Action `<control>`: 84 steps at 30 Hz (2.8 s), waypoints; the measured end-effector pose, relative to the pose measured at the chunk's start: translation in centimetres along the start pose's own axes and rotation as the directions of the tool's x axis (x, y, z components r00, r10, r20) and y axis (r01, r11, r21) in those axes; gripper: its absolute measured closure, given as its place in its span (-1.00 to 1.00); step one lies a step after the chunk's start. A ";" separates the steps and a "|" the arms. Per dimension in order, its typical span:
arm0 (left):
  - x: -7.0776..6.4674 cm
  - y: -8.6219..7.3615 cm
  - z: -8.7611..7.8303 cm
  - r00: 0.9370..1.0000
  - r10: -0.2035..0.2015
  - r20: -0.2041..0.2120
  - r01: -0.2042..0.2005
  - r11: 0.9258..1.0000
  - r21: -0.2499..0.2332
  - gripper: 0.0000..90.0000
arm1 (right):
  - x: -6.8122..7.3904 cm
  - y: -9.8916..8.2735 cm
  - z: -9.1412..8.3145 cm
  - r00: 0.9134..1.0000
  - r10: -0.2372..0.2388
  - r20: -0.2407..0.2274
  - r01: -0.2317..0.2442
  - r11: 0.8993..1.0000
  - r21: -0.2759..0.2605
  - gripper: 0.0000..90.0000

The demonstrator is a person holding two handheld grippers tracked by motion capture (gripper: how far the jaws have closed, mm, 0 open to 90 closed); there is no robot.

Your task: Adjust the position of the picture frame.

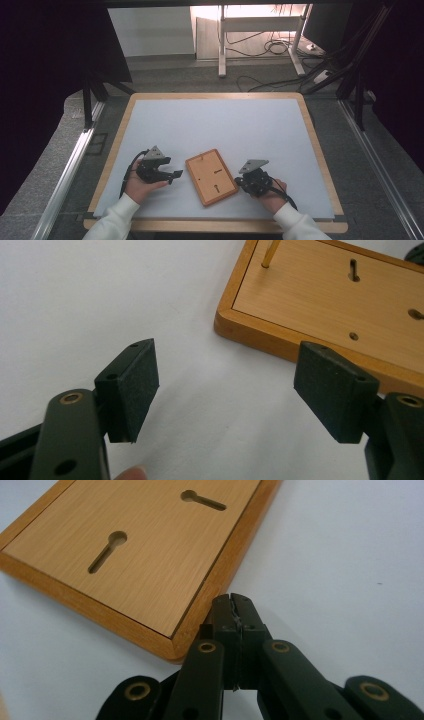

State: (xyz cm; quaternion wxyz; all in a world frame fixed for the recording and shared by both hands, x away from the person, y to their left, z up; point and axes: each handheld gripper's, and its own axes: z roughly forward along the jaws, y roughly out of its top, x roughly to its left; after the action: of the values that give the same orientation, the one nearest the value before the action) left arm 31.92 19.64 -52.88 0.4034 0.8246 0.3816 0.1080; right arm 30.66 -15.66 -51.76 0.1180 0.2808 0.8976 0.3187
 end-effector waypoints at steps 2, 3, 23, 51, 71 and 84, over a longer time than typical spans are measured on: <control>0.0 0.0 0.0 1.000 -0.002 -0.005 0.002 1.000 0.000 -0.41 | 0.5 0.0 0.1 1.000 -0.005 -0.010 0.005 1.000 -0.002 1.00; 0.1 0.0 0.0 1.000 -0.004 -0.006 0.004 1.000 0.001 -0.41 | 0.8 0.1 0.1 1.000 -0.012 -0.012 0.012 1.000 -0.001 1.00; 0.2 0.0 -0.3 1.000 -0.012 -0.013 0.012 1.000 -0.008 -0.41 | 3.3 0.3 -0.4 0.996 -0.051 -0.074 0.050 0.999 -0.013 1.00; 0.4 0.0 -0.3 1.000 -0.015 -0.010 0.015 1.000 -0.014 -0.41 | 4.5 0.3 0.5 0.986 -0.064 -0.152 0.054 0.996 -0.066 1.00; 0.3 0.0 -0.5 1.000 -0.011 -0.011 0.011 1.000 -0.027 -0.41 | -1.3 -2.6 -3.3 0.997 0.071 -0.018 -0.073 0.986 -0.148 0.93; 0.3 0.0 -0.5 1.000 0.004 -0.002 -0.004 0.999 -0.038 -0.42 | -2.1 -2.7 -3.2 0.994 0.109 0.002 -0.107 0.978 -0.179 -0.16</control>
State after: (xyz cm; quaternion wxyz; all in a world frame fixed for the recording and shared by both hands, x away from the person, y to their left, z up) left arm 31.84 20.11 -52.56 0.4183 0.8175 0.3783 0.1169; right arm 29.97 -20.16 -50.95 0.1303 0.3193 0.8481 0.4023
